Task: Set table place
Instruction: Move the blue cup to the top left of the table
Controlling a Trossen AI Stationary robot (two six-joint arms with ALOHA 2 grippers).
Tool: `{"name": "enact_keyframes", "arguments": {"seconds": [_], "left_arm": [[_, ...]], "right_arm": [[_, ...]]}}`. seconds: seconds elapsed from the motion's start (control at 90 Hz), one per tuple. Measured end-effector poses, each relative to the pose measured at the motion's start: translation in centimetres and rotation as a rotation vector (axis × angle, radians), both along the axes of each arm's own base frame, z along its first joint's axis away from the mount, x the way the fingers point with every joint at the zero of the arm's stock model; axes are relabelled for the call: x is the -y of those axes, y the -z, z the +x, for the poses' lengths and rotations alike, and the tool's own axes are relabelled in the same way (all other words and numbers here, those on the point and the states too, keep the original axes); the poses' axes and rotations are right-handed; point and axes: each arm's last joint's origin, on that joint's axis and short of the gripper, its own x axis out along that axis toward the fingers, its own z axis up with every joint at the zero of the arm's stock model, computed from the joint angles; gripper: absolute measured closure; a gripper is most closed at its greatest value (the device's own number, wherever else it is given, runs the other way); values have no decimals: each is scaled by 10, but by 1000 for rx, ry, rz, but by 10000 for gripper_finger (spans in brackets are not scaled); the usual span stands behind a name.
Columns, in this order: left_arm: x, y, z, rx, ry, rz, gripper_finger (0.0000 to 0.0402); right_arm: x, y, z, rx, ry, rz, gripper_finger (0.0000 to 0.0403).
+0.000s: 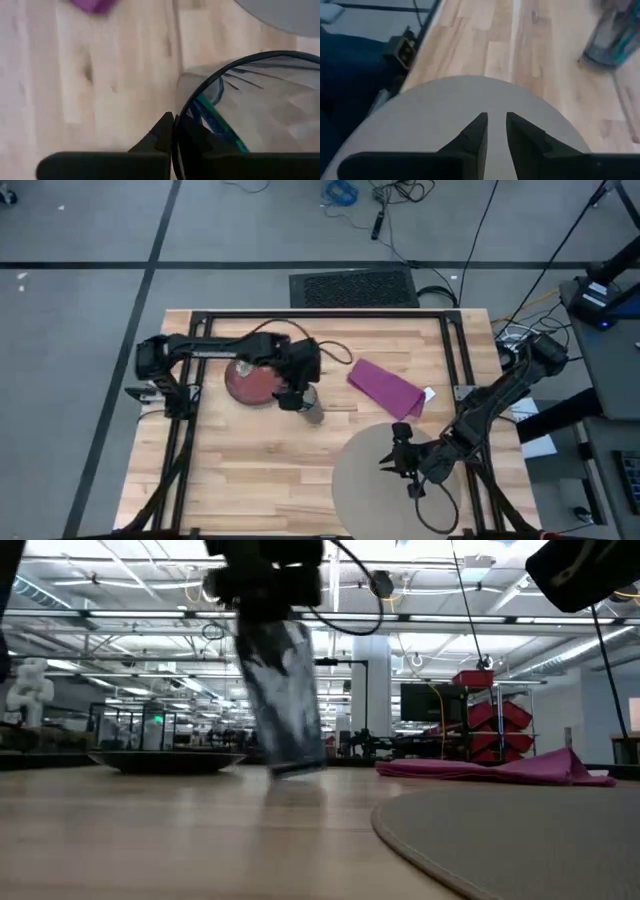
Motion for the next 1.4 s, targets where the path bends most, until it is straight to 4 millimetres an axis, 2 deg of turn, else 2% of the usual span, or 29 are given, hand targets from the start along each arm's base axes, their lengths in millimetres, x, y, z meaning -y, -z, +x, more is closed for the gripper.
{"name": "enact_keyframes", "arguments": {"seconds": [0.2, 0.322, 0.522, 0.678, 0.844, 1.1, 1.256, 1.4], "left_arm": [[-27, -27, 27, -55, 15, 75, 401], [-41, -29, 42, -125, 42, 83, 401], [-65, -34, 62, -124, 85, 117, 401], [-91, -41, 68, -96, 65, 140, 401], [-117, -38, 63, -95, 40, 152, 401], [-151, -35, 47, -119, -20, 150, 401], [-170, -33, 28, -202, -66, 128, 401], [-190, -33, 17, -196, -123, 145, 401]], "right_arm": [[-5, 20, 7, 7, -6, -9, 344], [-9, 34, 14, 16, -6, -8, 344], [-12, 58, 27, -11, 12, -33, 344], [-10, 71, 36, -22, 35, -42, 344], [-5, 77, 46, -3, 55, -37, 344], [9, 73, 63, 44, 20, -6, 344], [19, 72, 70, 41, 11, 5, 344], [26, 72, 75, 44, 8, 6, 344]]}}
